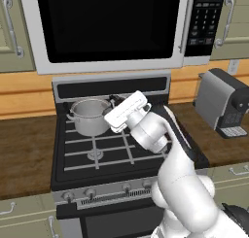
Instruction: Put the carrot and mushroom in the pot. Retrieve the spatula and lightly stir the vegetables in the pot.
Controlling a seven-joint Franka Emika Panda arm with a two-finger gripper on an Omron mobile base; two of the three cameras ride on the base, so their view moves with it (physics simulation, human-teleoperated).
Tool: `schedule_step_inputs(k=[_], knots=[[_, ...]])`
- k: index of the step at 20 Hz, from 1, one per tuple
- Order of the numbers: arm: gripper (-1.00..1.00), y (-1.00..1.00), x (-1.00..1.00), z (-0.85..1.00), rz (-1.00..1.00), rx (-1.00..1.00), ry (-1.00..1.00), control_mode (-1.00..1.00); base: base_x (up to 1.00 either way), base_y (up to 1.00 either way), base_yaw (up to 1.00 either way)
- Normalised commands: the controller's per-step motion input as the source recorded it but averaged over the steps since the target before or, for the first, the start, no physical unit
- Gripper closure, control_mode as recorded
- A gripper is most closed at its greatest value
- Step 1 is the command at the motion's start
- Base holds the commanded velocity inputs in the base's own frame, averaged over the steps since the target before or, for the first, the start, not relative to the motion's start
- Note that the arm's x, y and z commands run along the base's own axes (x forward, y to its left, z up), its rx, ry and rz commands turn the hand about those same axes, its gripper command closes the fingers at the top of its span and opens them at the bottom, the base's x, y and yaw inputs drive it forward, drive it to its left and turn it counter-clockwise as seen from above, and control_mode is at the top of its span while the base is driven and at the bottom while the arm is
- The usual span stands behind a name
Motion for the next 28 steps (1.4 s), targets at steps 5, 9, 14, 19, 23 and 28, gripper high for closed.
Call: schedule_step_inputs(k=[5,9,14,19,23,28], knots=[[1.00,0.33,0.48,0.00,-0.03,0.13,0.13,-1.00,0.00,0.00,0.00],[1.00,0.48,0.37,0.00,0.00,0.08,0.08,-1.00,0.00,0.00,0.00],[1.00,0.43,0.54,-0.14,0.00,0.06,0.13,-1.00,0.00,0.00,0.00],[1.00,0.41,0.45,-0.17,0.00,0.00,0.01,-1.00,0.00,0.00,0.00],[1.00,0.39,0.24,-0.20,0.00,0.00,0.00,-1.00,0.00,0.00,0.00],[1.00,0.29,0.30,-0.26,0.00,0.00,-0.02,-1.00,0.00,0.00,0.00]])
